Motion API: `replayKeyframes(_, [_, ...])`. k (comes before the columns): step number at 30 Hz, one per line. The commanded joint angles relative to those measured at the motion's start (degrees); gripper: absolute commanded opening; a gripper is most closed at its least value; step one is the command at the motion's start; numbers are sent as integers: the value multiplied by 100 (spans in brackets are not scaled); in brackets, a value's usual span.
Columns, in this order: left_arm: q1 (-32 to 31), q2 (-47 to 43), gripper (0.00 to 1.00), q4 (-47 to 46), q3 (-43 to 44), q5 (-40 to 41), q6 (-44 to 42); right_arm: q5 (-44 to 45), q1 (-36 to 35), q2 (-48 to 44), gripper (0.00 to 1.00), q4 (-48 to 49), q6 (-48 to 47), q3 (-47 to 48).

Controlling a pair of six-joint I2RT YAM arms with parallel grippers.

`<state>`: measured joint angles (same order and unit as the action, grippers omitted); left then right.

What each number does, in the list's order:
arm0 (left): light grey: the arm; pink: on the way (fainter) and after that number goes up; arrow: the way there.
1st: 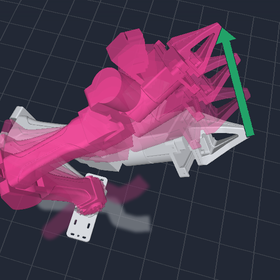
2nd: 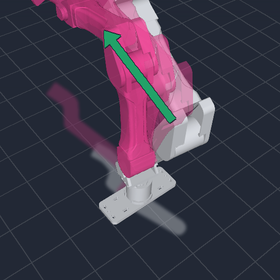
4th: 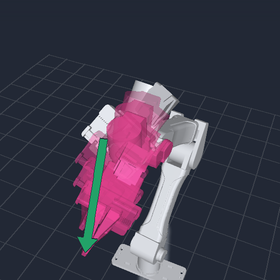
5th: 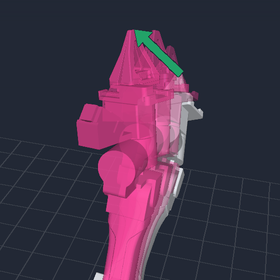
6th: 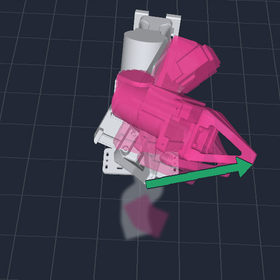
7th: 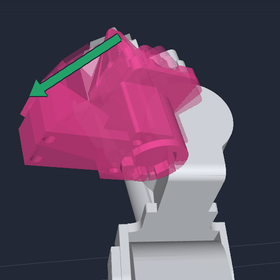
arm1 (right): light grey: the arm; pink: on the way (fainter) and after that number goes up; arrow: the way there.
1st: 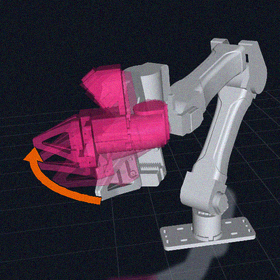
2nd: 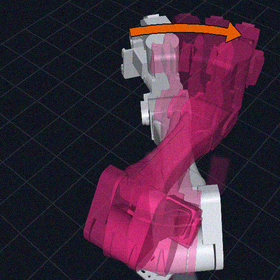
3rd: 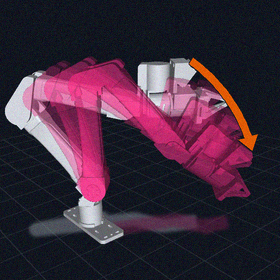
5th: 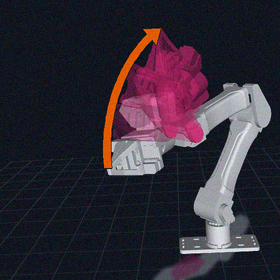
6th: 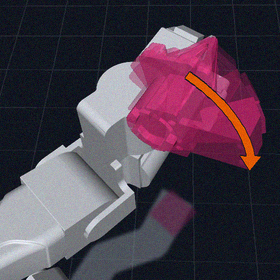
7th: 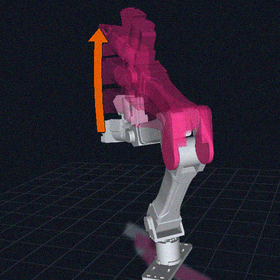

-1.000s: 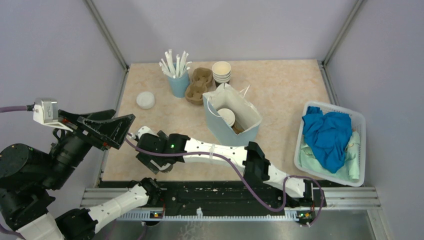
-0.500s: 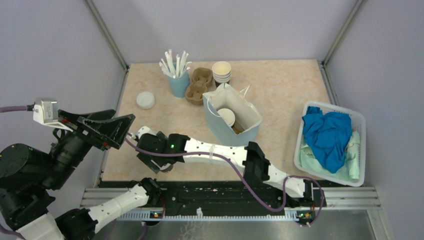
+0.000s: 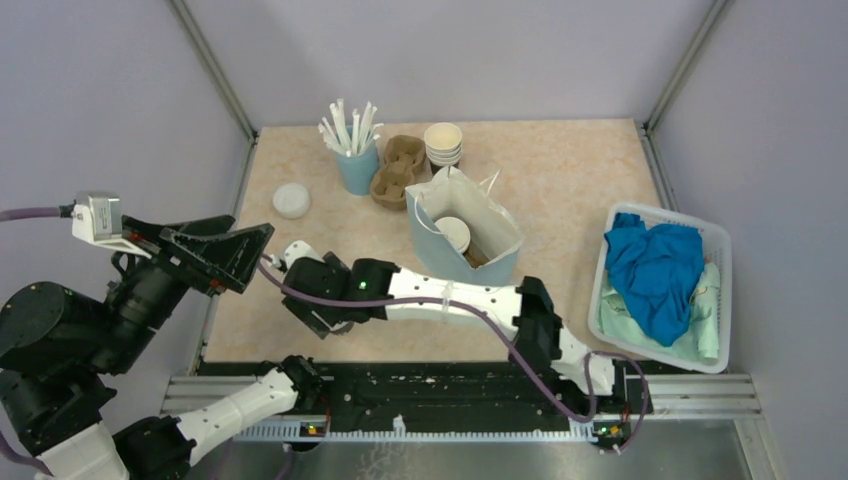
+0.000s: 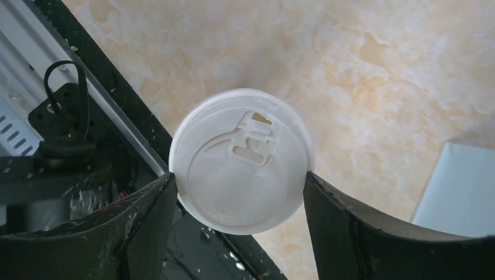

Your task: Pack the takeout coffee

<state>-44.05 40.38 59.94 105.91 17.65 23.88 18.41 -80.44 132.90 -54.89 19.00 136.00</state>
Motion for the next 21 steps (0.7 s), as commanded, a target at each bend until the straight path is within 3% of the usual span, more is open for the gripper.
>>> replayKeyframes(1, [-33,188,98,-353,-111,104,-4,320,62,-1461,74,235,-82,-388])
replayKeyframes(6, [-49,326,98,-262,-284,195,240,-3,60,-2854,73,528,-126,-1325])
replayKeyframes(11, [-210,616,98,-177,-664,237,683,91,54,-4114,73,464,-332,-1562])
replayKeyframes(15, [-292,1044,98,-339,-810,225,700,619,55,-4818,73,172,-417,-1356])
replayKeyframes(21, [-275,2421,98,-530,-125,-198,181,1616,51,-5500,73,-327,-586,-1034])
